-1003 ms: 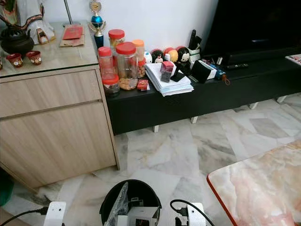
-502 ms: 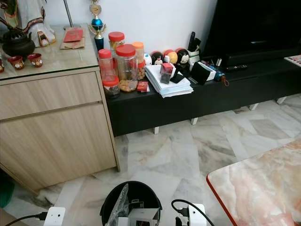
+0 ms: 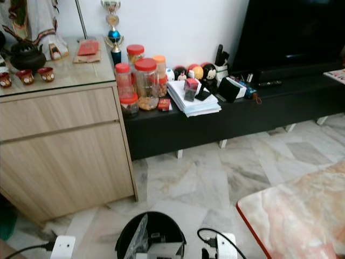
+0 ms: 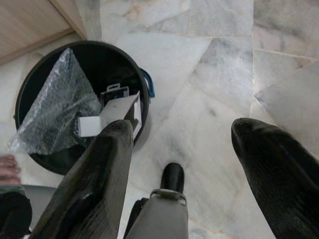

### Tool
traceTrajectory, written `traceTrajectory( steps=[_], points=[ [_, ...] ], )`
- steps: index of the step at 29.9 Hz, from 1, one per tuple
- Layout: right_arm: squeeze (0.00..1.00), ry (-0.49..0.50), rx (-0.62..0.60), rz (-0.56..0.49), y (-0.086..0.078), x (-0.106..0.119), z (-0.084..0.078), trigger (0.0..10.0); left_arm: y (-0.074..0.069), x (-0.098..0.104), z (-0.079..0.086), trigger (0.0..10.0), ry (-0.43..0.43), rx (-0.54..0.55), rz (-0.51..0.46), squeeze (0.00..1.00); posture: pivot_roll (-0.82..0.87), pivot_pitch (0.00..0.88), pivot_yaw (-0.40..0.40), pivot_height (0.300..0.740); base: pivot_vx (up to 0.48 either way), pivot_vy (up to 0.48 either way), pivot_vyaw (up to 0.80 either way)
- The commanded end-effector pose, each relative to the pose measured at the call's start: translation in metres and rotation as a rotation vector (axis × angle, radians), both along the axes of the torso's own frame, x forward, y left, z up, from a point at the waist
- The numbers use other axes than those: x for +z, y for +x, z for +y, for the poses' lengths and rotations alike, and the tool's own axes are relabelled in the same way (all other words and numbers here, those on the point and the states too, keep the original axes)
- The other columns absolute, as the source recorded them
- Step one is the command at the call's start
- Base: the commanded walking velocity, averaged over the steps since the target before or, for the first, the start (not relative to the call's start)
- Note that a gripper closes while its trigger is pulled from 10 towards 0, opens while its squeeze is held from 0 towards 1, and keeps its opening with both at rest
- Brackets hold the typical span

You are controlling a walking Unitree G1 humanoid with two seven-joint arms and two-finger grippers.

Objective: Picking trash to rubbish bin

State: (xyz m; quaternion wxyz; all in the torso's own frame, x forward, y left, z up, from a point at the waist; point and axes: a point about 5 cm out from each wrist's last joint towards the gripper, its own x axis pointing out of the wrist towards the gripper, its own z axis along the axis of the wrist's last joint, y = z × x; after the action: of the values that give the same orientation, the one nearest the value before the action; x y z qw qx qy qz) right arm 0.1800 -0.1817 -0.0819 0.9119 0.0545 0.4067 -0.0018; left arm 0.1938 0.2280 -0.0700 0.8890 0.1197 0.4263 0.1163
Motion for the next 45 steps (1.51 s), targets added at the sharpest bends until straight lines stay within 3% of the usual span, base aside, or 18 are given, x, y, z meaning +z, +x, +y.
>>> traceTrajectory(
  steps=[1, 34, 38, 45],
  points=[
    [0.00, 0.005, -0.015, 0.010, -0.004, -0.002, 0.001, 10.0, -0.006, -0.003, 0.003, 10.0, 0.002, 0.003, 0.027, 0.00, 0.12, 0.000, -0.019, 0.740, -0.352, 0.000, 0.00],
    [0.00, 0.015, -0.017, -0.011, 0.001, 0.000, 0.002, 10.0, -0.001, 0.000, 0.003, 10.0, -0.004, 0.010, 0.009, 0.00, 0.12, 0.017, -0.028, 0.740, -0.355, 0.000, 0.00],
    [0.00, 0.012, -0.008, -0.023, 0.003, 0.002, 0.003, 10.0, 0.005, 0.003, 0.002, 10.0, 0.012, -0.009, -0.016, 0.00, 0.12, 0.015, -0.029, 0.740, -0.144, 0.000, 0.00],
    [0.00, -0.008, 0.081, -0.146, 0.028, 0.017, 0.012, 10.0, 0.045, 0.031, -0.006, 10.0, 0.059, -0.097, -0.228, 0.00, 0.11, 0.021, -0.032, 0.740, 0.000, 0.000, 0.00]
  ],
)
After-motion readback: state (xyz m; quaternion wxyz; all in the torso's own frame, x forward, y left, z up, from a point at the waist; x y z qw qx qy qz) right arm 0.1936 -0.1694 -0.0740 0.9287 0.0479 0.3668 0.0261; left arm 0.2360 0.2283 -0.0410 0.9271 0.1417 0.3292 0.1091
